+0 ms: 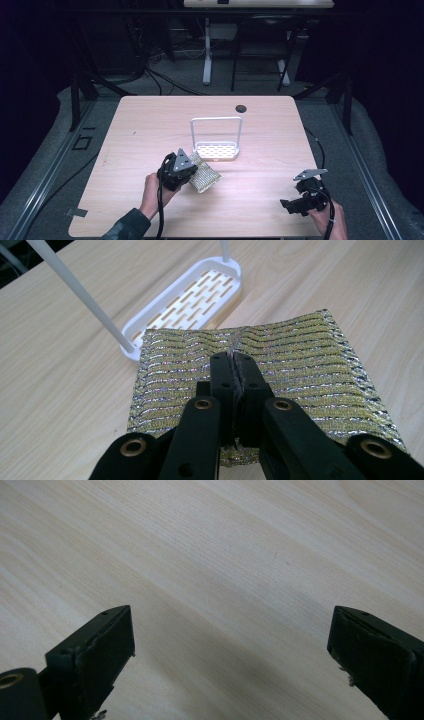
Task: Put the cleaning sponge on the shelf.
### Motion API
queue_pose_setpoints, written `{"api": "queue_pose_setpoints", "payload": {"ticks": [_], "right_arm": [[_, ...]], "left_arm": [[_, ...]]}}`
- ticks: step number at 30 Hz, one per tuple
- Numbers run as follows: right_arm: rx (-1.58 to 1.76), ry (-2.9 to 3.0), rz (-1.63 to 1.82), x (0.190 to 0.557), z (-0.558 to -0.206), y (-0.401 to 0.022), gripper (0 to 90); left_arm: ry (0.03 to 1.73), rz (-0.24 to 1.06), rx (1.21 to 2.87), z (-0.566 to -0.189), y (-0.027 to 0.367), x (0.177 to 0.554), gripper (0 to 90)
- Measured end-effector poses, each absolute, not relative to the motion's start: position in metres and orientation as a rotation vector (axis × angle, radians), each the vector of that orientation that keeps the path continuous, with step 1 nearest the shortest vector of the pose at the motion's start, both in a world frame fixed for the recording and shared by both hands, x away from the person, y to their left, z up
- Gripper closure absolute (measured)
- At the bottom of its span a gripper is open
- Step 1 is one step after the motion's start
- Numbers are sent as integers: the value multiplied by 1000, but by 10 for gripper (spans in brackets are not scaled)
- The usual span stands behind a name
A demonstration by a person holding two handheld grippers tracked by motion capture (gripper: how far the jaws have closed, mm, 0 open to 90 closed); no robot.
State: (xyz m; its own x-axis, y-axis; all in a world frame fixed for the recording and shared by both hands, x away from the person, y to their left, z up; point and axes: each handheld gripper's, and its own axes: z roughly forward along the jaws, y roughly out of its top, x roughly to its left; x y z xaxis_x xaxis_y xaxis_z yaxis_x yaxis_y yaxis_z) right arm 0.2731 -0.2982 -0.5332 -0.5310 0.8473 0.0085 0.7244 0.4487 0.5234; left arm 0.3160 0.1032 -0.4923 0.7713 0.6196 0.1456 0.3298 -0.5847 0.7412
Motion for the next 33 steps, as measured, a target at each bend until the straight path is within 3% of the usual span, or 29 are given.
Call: {"api": "queue_pose_setpoints", "payload": {"ticks": [33], "right_arm": [[1359,2448,690,272,-534,-299,44]], "left_arm": [[671,530,2197,-494,77,344,884]]}}
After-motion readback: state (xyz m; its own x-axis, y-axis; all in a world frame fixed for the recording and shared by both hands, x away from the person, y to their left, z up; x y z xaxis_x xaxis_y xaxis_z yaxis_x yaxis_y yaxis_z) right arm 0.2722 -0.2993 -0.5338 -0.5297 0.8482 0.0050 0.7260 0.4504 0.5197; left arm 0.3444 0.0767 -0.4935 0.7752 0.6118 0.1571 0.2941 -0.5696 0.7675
